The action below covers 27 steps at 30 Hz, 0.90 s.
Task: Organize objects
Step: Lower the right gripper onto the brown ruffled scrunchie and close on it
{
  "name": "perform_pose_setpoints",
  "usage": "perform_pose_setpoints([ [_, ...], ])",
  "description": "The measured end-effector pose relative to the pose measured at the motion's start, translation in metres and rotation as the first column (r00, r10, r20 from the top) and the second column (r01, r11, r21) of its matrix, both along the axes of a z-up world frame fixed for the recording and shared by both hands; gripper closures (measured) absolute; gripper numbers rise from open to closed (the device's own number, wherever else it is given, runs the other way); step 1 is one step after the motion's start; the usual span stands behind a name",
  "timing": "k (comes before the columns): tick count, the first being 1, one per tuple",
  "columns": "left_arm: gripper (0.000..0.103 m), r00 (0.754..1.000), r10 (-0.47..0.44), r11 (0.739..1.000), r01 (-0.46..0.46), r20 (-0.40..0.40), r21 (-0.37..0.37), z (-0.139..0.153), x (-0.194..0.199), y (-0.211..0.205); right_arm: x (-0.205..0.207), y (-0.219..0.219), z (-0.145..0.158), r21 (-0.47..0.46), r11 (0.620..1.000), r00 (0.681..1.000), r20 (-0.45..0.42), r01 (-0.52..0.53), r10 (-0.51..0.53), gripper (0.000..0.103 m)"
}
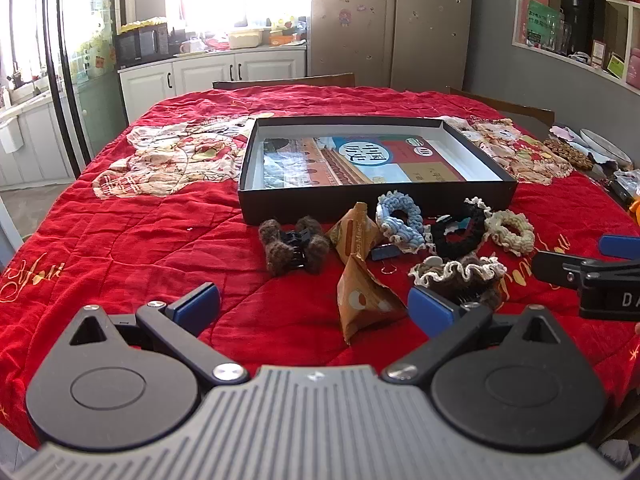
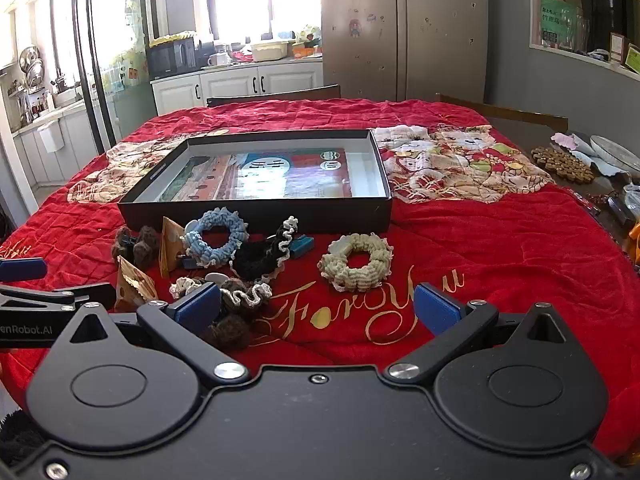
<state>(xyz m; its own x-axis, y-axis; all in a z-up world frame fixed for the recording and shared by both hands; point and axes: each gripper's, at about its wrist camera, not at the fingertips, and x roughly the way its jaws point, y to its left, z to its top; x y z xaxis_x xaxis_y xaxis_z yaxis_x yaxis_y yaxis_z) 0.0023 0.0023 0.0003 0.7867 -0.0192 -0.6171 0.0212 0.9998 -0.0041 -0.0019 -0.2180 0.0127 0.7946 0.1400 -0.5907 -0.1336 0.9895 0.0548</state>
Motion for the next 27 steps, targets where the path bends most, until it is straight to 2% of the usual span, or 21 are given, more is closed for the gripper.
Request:
perform_pose_setpoints([
  [15,0.0,0.997,-0.071,0.997,0.07,0.012,0.008,-0.002,0.002,-0.004,0.003,-0.001,-0.004,-0.017,1.0,1.0,0.005,-0.015,0.015,0.002],
  [21,0.0,0.994,-0.109,0.994,0.109,0.005,0.012,-0.007,0.007,-0.002,0.003,-0.005,-0.005,-0.02,0.997,0.997,0.03,-0.076,0.077,0.01],
  [27,0.0,0.984,-0.179,0.984,0.179,0.012,-0.01,-0.012,0.012,0.001,-0.003,-0.01,-0.007,-0.041,0.979,0.972,0.121,-0.2,0.203,0.023],
])
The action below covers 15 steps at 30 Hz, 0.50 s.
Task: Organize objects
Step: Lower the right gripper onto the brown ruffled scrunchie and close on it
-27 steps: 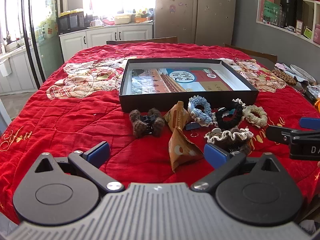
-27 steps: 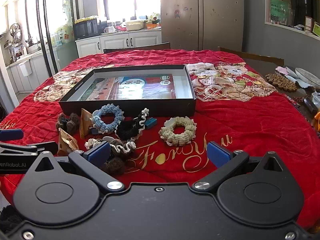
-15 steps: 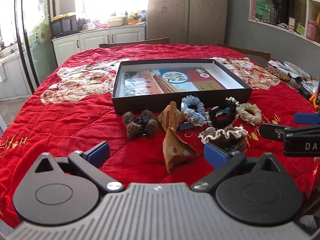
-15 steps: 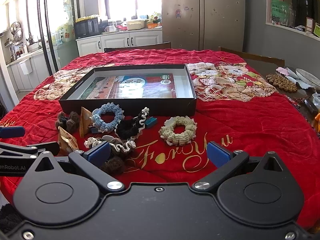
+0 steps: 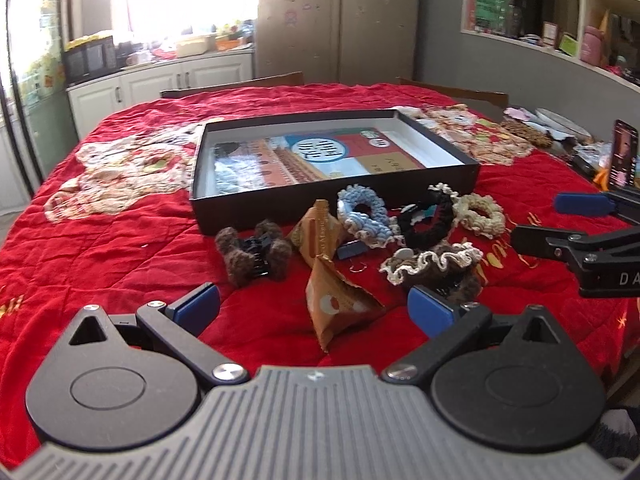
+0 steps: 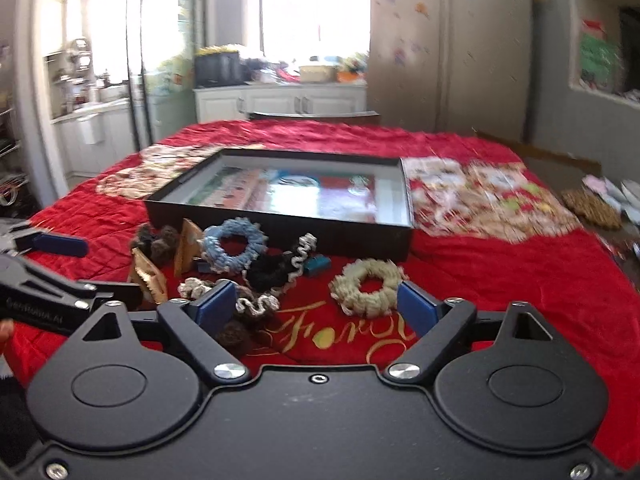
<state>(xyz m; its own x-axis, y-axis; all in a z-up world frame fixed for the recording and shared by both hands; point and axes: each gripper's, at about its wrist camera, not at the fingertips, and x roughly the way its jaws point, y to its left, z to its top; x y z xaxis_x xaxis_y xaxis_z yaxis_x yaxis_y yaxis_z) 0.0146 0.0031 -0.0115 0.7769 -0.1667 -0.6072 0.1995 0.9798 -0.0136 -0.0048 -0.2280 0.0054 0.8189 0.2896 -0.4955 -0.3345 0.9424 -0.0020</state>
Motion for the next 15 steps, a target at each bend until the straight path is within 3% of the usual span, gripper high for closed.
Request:
perform_pose_setpoints([
  [8,0.01,0.997,-0.071,0.997,0.071,-0.017,-0.033,-0.01,0.008,0.0,-0.002,0.017,-0.012,0.015,0.977,0.977,0.001,-0.214,0.214,0.05],
  [15,0.019,0.995,-0.078,0.995,0.073,-0.058,-0.07,-0.021,0.021,0.002,0.0,0.043,-0.018,-0.122,0.949,0.953,0.045,-0.291,0.298,0.059],
])
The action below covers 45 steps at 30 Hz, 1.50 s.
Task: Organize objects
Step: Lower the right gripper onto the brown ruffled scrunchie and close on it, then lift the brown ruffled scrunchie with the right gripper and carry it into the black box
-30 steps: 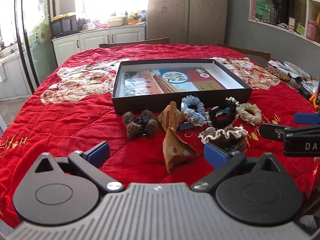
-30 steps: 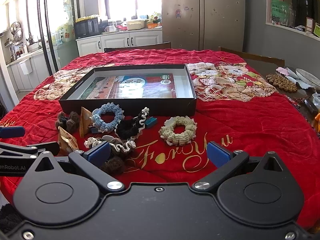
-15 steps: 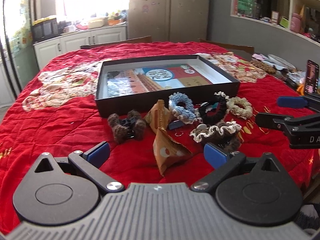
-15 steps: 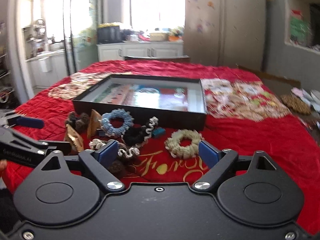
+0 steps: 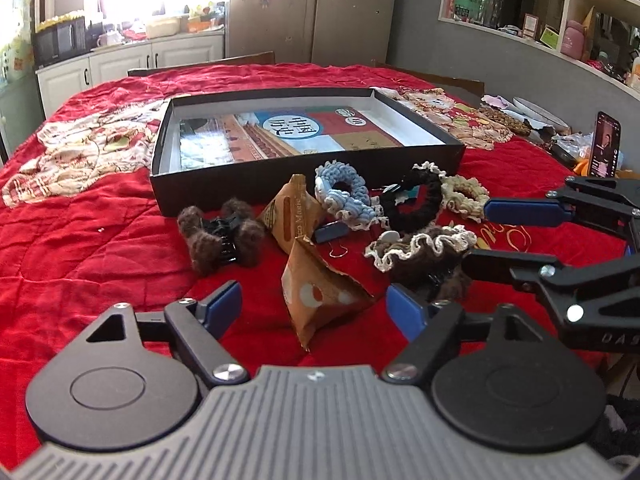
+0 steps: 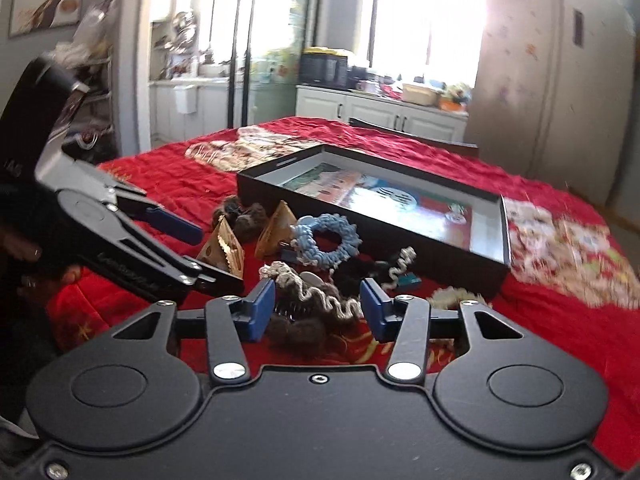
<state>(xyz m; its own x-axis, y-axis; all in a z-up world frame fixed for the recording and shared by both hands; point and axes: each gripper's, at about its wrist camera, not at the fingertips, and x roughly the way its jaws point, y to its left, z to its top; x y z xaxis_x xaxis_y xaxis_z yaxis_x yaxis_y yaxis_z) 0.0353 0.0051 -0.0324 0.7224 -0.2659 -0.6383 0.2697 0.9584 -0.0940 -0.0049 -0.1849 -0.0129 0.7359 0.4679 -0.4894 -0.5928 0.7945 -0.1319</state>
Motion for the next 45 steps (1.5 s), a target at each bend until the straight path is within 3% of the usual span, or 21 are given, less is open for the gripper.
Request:
perform_pose_setpoints([
  [10,0.031,1.0,0.007,0.999,-0.008,-0.03,-0.036,-0.007,0.009,0.004,0.015,0.023,-0.013,-0.154,0.985,0.997,0.009,-0.075,0.077,0.074],
  [14,0.046,0.999,0.015,0.999,-0.016,-0.033,-0.038,-0.008,0.011,0.005,0.022,0.024,-0.014,-0.156,0.985,0.997,-0.006,-0.073,0.073,0.082],
  [20,0.052,0.999,0.028,0.998,-0.03,-0.037,-0.051,-0.007,0.012,0.009,0.026,0.016,-0.011,-0.136,0.989,0.998,-0.012,-0.064,0.063,0.093],
  [30,0.054,1.0,0.013,0.998,-0.014,-0.015,-0.057,-0.002,0.009,0.009,0.027,-0.002,0.011,-0.032,0.999,0.999,-0.004,-0.037,0.037,0.095],
  [45,0.054,0.998,-0.009,0.999,0.012,0.06,-0.039,0.026,0.016,0.005,0.039,-0.014,0.043,0.04,0.999,0.999,0.045,0.009,-0.011,0.095],
])
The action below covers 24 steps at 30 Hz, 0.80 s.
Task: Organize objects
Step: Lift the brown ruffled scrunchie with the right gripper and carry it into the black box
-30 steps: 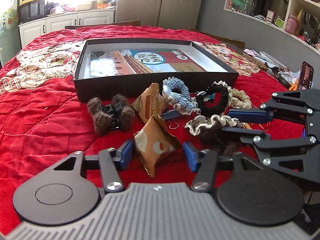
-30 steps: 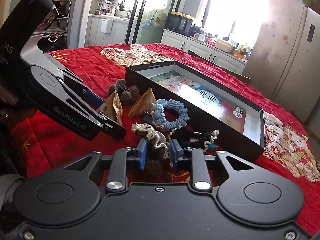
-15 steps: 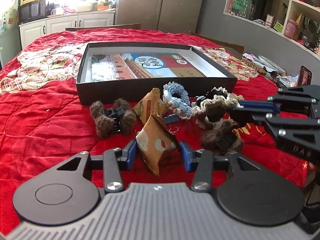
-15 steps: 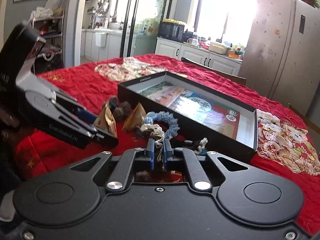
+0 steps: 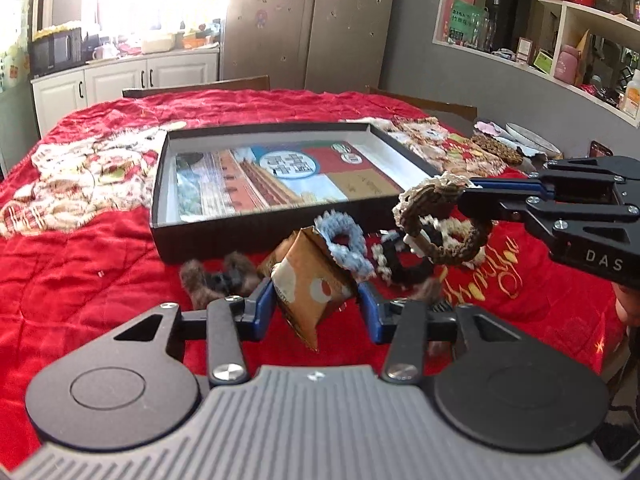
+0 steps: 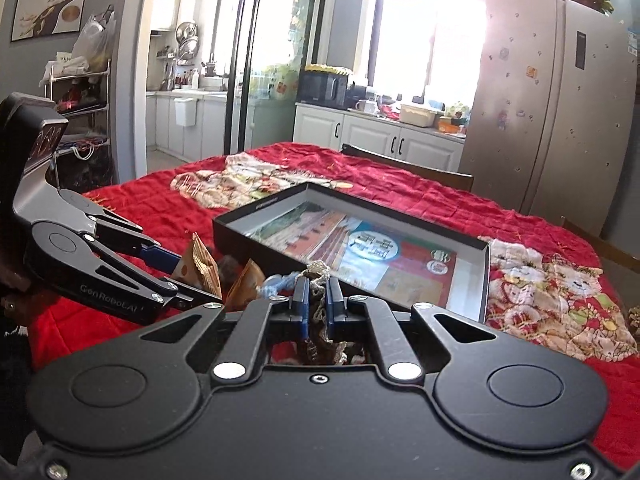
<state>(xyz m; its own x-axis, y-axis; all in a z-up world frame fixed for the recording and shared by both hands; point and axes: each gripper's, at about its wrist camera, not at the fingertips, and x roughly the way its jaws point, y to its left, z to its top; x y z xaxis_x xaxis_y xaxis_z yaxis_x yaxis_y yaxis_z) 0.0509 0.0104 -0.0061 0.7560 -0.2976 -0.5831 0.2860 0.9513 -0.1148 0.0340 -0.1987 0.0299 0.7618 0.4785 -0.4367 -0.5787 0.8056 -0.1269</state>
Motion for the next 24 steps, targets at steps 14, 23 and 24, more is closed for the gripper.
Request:
perform_pose_setpoints([
  [14,0.054,0.996,0.029,0.999,-0.03,0.085,0.016,0.039,0.057,0.006,0.071,0.009,0.019,0.004,0.992,0.99,0.054,0.127,-0.127,0.095],
  [23,0.054,0.991,0.102,0.993,-0.107,0.086,0.053,0.034,0.121,0.008,0.136,0.025,0.016,-0.018,0.974,0.973,0.069,0.224,-0.222,0.095],
  [24,0.054,0.99,0.114,0.991,-0.119,0.086,0.058,0.032,0.127,0.008,0.142,0.026,0.014,-0.022,0.972,0.97,0.07,0.234,-0.232,0.095],
])
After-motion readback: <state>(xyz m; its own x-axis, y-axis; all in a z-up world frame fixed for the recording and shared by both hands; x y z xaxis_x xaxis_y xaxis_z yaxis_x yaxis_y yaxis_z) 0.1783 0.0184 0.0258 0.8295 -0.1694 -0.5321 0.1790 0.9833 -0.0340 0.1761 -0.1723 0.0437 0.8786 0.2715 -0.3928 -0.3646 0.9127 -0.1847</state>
